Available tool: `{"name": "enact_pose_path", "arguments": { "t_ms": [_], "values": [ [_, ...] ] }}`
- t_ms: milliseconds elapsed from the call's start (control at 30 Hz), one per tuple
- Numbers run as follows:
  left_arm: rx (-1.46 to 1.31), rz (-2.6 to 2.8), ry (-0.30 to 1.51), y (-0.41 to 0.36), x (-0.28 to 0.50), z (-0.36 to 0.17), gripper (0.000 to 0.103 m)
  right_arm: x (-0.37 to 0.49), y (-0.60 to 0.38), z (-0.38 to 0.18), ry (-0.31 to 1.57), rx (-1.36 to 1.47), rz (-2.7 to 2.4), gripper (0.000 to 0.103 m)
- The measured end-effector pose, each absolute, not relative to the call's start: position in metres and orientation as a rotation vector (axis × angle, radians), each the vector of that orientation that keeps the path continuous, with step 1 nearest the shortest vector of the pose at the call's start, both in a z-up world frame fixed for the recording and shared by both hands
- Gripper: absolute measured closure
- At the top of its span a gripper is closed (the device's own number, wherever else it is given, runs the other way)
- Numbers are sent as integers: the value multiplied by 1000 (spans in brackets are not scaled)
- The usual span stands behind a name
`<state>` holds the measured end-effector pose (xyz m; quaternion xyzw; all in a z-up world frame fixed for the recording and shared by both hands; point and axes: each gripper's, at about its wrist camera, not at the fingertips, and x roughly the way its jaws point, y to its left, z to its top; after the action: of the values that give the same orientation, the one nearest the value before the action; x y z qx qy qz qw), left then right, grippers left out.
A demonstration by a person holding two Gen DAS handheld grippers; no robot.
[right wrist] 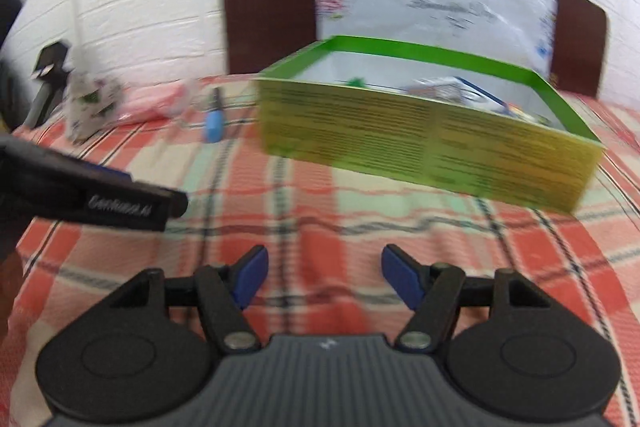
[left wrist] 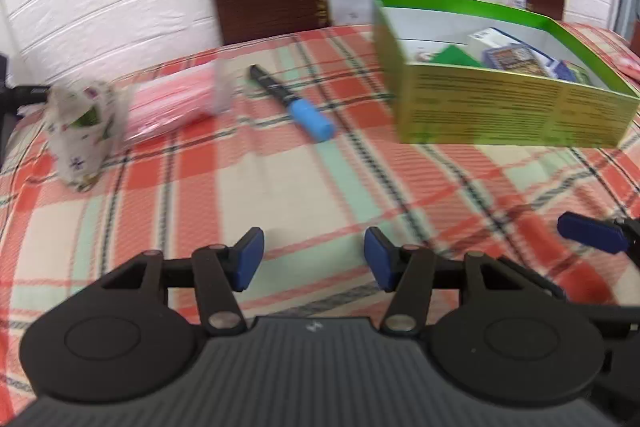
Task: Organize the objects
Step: 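Move the left gripper to the black marker with blue cap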
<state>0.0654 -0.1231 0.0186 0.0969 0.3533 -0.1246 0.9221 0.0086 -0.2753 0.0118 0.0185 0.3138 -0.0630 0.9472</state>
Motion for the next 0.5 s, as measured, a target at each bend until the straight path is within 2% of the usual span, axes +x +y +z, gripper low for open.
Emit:
{"name": "enact_pose_path", "arguments": {
  "t_ms": [500],
  "values": [
    [146, -150, 714, -55, 76, 13, 41, 34, -217, 14, 644, -15, 4, 37]
  ]
}}
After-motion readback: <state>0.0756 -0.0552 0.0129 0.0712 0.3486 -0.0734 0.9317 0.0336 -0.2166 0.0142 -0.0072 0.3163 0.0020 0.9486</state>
